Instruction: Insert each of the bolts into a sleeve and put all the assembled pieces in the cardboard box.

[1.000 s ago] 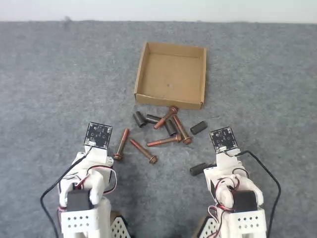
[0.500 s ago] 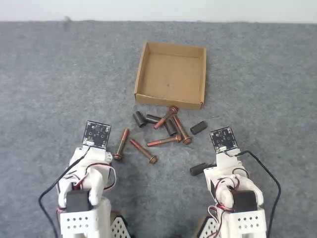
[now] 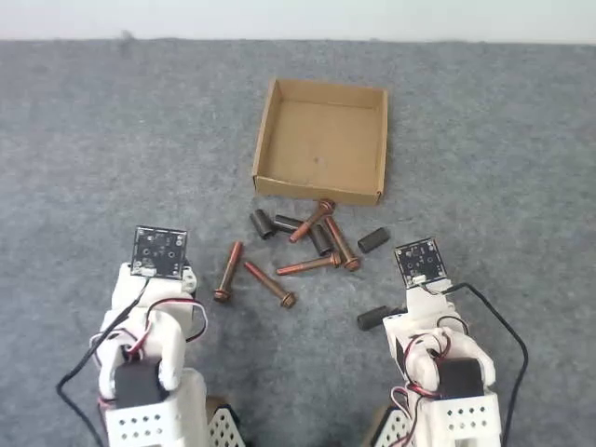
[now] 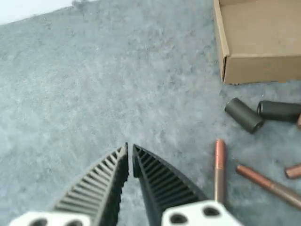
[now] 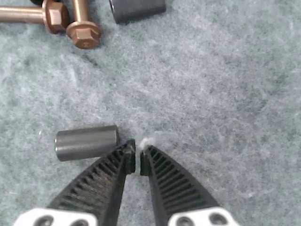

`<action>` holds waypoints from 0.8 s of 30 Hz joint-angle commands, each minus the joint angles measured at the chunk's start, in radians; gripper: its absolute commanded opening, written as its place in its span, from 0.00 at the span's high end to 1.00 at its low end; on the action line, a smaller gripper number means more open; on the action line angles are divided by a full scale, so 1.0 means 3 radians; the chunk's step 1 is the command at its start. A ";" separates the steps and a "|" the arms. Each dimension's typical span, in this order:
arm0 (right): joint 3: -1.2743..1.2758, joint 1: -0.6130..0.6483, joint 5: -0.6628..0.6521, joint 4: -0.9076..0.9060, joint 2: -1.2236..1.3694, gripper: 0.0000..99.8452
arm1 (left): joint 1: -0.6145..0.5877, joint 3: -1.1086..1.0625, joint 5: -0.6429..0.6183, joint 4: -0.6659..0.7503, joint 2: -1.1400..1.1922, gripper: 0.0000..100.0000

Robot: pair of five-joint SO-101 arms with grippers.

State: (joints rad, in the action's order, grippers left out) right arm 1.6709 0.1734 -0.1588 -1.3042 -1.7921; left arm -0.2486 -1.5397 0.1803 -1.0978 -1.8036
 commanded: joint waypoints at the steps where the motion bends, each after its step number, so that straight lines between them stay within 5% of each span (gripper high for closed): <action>1: 0.0041 0.0018 -0.0031 -0.0013 -0.0069 0.99 | -0.0005 0.0366 -0.0164 -0.0143 -0.0026 0.99; 10: 0.0041 0.0018 -0.0031 -0.0013 -0.0069 0.99 | 0.0000 0.0519 -0.0266 -0.0169 0.0077 0.99; 24: 0.0041 0.0018 -0.0031 -0.0013 -0.0069 0.99 | 0.0072 0.1614 -0.0511 0.0118 0.2174 0.99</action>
State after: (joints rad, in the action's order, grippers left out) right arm 1.6709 0.1734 -0.1588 -1.3042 -1.7921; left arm -0.2348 -1.1254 0.0468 -1.1178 -1.2513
